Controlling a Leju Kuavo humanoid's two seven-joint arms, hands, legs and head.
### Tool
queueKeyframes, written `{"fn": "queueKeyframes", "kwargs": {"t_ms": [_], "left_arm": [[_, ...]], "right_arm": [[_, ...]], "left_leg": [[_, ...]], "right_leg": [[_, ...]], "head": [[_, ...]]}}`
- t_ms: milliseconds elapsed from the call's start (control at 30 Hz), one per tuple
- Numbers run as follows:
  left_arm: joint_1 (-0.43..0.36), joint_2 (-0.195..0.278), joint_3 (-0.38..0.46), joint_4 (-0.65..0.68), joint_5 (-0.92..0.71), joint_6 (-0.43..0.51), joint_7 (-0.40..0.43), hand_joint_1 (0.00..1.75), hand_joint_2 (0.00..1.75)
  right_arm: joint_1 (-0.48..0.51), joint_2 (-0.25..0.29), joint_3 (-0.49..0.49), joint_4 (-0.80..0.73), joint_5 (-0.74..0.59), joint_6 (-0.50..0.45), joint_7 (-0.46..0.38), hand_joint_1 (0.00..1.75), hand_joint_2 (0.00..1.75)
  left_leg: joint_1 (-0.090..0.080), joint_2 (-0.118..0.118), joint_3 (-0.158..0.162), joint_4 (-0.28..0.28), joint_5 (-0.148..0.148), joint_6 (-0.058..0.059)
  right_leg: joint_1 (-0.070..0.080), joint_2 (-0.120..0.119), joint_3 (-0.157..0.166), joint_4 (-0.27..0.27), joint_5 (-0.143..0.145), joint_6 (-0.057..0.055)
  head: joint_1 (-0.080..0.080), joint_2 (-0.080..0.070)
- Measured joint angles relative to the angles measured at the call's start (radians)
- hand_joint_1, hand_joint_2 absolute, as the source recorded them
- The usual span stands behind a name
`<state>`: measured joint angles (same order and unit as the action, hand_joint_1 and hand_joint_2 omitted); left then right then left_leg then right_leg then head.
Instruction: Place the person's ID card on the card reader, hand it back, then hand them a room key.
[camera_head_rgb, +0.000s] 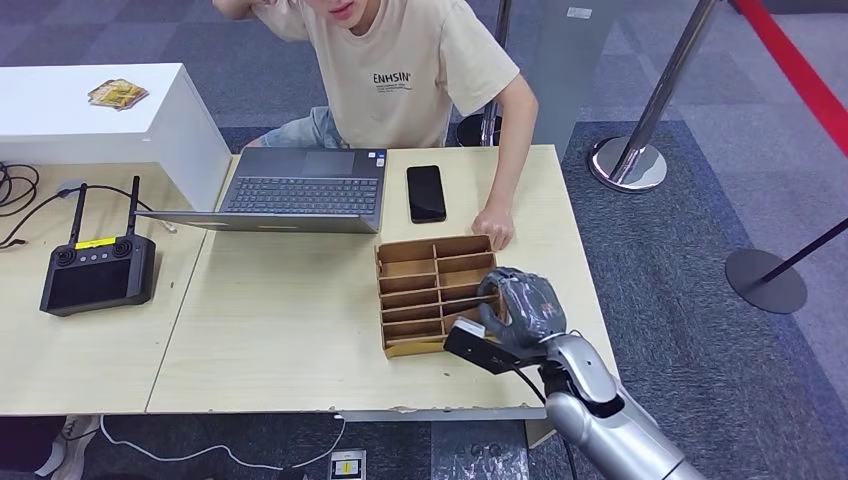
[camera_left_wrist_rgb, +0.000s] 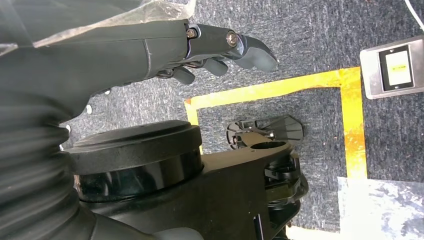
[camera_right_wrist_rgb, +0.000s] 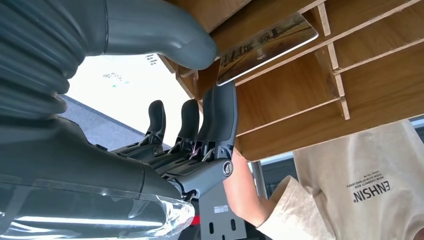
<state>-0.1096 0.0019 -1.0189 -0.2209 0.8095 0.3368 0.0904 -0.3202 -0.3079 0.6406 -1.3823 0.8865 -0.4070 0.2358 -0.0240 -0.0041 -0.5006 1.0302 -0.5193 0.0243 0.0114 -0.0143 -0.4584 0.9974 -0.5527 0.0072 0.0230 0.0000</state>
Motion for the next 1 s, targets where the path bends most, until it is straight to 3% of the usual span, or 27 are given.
{"fn": "queueKeyframes", "kwargs": {"t_ms": [133, 233, 367, 1000], "left_arm": [[0.000, 0.000, 0.000, 0.000, 0.000, 0.000, 0.001, 0.00, 1.75], [0.000, 0.000, 0.000, 0.000, 0.000, 0.000, 0.002, 0.00, 1.75], [0.000, 0.000, 0.000, 0.000, 0.000, 0.000, 0.002, 0.00, 1.75], [0.000, 0.000, -0.016, 0.000, 0.000, 0.001, 0.008, 0.00, 1.75]], "right_arm": [[-0.003, 0.003, 0.000, 0.008, 0.000, -0.005, 0.002, 0.95, 1.75], [-0.006, 0.005, 0.000, 0.013, -0.002, -0.007, 0.003, 1.12, 1.75], [-0.007, 0.008, 0.000, 0.018, -0.002, -0.018, 0.005, 1.75, 1.75], [-0.009, 0.010, 0.000, 0.026, -0.012, -0.057, 0.004, 1.75, 1.75]], "left_leg": [[0.000, 0.000, 0.000, 0.000, 0.000, 0.000], [0.000, 0.000, 0.000, 0.000, 0.000, 0.000], [0.000, 0.000, 0.000, 0.000, 0.000, 0.000], [0.000, 0.000, 0.000, 0.000, 0.000, 0.000]], "right_leg": [[0.000, 0.000, 0.000, 0.000, 0.000, 0.000], [0.000, 0.000, 0.000, 0.000, 0.000, 0.000], [0.000, 0.000, 0.000, 0.000, 0.000, 0.000], [0.000, 0.000, 0.000, 0.000, 0.000, 0.000]], "head": [[0.000, 0.000], [0.000, 0.000], [0.000, 0.000], [0.000, 0.000]]}}
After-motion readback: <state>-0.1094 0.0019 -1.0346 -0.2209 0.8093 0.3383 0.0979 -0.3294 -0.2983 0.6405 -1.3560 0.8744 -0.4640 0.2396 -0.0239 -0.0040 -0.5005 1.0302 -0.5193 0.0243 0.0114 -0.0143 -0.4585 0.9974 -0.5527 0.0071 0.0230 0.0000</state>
